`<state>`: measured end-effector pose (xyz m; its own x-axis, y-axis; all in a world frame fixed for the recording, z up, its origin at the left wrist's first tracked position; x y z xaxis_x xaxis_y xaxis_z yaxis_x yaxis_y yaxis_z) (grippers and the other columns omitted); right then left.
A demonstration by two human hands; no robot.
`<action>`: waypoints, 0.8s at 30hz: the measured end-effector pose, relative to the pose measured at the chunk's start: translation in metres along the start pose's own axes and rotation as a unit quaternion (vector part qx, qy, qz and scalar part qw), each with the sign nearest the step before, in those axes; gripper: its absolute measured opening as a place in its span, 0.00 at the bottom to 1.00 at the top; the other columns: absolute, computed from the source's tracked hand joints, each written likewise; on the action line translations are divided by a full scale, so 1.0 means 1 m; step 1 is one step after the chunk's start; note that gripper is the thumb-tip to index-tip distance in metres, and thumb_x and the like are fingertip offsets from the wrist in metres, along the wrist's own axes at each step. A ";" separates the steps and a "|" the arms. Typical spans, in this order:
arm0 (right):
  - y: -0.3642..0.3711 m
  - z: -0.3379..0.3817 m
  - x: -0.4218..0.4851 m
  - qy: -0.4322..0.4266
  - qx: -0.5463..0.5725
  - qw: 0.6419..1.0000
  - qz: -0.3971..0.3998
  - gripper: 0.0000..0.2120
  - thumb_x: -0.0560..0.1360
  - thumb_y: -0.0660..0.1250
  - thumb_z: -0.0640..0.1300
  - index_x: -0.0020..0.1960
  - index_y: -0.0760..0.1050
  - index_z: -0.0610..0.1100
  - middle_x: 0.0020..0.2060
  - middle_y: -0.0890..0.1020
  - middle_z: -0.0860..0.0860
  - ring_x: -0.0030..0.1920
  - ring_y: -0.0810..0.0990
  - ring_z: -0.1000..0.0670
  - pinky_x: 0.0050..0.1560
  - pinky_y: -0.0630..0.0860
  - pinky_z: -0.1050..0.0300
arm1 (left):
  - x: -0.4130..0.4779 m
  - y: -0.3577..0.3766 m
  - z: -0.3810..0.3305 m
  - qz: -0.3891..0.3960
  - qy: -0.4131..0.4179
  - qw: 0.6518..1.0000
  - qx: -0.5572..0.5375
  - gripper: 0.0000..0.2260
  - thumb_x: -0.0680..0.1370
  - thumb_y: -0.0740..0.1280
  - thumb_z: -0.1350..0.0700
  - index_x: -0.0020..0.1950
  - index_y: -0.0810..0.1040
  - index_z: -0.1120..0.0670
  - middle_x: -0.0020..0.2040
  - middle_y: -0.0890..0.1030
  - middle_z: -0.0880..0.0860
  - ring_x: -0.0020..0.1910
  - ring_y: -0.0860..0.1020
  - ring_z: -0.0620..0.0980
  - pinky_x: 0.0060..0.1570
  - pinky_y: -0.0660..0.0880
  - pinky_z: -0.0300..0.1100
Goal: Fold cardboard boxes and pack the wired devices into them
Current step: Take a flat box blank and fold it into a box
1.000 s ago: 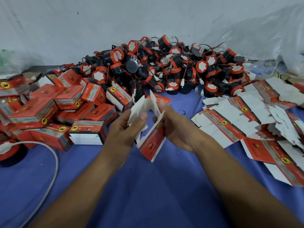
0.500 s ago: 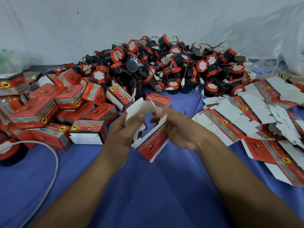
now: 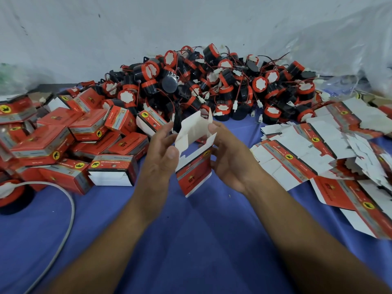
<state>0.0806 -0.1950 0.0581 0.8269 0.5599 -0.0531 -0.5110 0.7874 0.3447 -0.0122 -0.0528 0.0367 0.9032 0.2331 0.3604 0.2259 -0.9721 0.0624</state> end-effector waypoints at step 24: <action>-0.004 0.009 -0.003 0.019 -0.012 0.984 0.179 0.22 0.70 0.69 0.34 0.61 0.80 0.51 0.55 0.81 0.49 0.48 0.80 0.53 0.42 0.76 0.64 | 0.000 0.007 0.002 -0.080 -0.053 0.995 -0.033 0.12 0.78 0.61 0.51 0.52 0.83 0.48 0.40 0.76 0.47 0.40 0.71 0.46 0.40 0.71 0.42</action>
<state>0.0822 -0.2026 0.0654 0.5843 0.8109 0.0323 -0.7732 0.5441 0.3258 -0.0104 -0.0592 0.0352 0.8917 0.3836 0.2404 0.3493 -0.9208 0.1737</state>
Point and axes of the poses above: each hand's wrist, its own x-axis towards the middle knuckle, its own y-axis out of the palm, z = x × y, the point moved 1 cm from there along x, towards the middle knuckle
